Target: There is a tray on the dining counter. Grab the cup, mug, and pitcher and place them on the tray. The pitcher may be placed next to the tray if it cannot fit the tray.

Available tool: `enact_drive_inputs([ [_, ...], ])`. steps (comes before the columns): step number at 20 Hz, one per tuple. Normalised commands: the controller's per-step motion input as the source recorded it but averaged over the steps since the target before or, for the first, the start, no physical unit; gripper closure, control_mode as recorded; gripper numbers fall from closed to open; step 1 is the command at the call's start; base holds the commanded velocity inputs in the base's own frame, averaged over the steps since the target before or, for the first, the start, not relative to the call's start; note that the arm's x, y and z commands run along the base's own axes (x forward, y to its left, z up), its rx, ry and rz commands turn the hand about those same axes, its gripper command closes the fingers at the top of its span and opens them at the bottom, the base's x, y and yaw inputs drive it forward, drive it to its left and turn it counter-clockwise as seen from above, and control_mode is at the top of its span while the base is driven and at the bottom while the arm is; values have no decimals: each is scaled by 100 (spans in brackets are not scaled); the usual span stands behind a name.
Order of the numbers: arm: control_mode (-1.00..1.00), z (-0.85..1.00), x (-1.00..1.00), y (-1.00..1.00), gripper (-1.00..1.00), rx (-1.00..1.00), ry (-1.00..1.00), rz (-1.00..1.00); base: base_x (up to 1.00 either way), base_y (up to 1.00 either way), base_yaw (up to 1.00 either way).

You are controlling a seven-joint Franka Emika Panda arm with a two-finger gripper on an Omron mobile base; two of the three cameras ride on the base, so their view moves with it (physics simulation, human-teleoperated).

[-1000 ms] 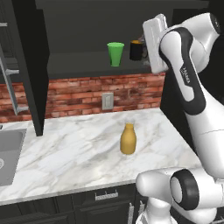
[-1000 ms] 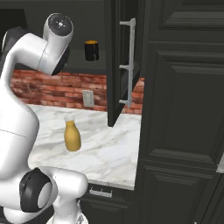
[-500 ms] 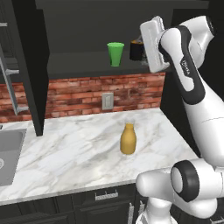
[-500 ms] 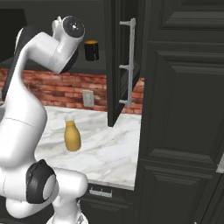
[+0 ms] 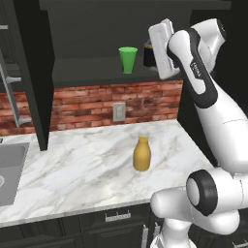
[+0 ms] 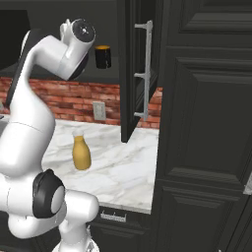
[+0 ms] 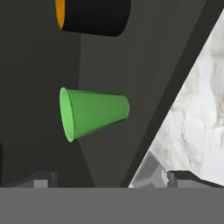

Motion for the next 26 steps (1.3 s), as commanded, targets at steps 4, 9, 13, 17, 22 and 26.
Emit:
enact_drive_inputs([
  [4,-100,0,19,16,-100,0,0,0,0,0,0],
  [9,-100,-4,25,4,-100,0,0,0,0,0,0],
  [13,-100,-8,29,0,-100,0,0,0,0,0,0],
  [17,-100,-11,34,0,-100,0,0,0,0,0,0],
  [22,-100,-8,33,0,-100,0,2,0,0,0,0],
  [26,-100,-2,35,0,-100,0,4,0,0,0,0],
])
